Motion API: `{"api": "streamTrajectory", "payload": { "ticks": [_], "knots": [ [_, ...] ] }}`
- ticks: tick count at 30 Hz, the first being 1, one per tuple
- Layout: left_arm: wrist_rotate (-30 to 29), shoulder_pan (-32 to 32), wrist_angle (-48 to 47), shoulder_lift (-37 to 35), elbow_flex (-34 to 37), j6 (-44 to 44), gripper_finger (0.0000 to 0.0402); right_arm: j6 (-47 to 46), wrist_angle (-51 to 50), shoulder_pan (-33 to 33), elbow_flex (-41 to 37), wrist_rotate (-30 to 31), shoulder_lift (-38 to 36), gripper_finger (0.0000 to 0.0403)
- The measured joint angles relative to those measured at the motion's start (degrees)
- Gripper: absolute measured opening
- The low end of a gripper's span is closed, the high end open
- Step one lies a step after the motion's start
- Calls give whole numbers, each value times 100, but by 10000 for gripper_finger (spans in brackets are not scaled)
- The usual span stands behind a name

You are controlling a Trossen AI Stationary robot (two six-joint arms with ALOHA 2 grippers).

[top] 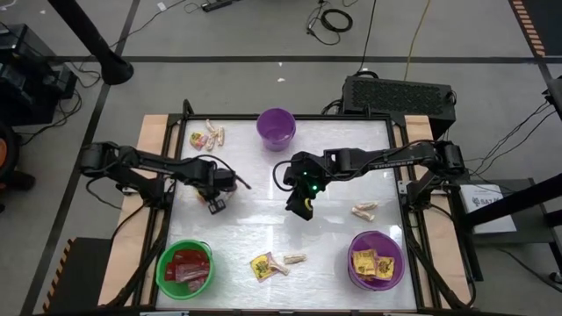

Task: Sort candy by brand, put in halloween buckets
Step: Put the yellow candy into the bottom purple bucket

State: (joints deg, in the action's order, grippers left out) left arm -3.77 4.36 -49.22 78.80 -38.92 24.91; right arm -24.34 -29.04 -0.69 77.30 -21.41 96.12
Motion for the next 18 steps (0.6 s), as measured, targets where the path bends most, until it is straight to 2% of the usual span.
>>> {"api": "streamTrajectory", "payload": {
  "ticks": [6, 11, 14, 18],
  "knots": [
    [31, 0, -214, -134, -759, -339, 2, 58, -2, 0, 0, 0, 0, 109],
    [287, -4, -91, -190, -1598, -801, 1, 537, 161, -32, 0, 31, 0, 109],
    [455, 0, 235, -190, -2081, -1341, 1, 1203, 378, -71, 0, 255, 0, 109],
    [1014, -4, 867, -192, -2481, -2054, 1, 2909, 829, -79, 0, 731, 0, 109]
  ]
}}
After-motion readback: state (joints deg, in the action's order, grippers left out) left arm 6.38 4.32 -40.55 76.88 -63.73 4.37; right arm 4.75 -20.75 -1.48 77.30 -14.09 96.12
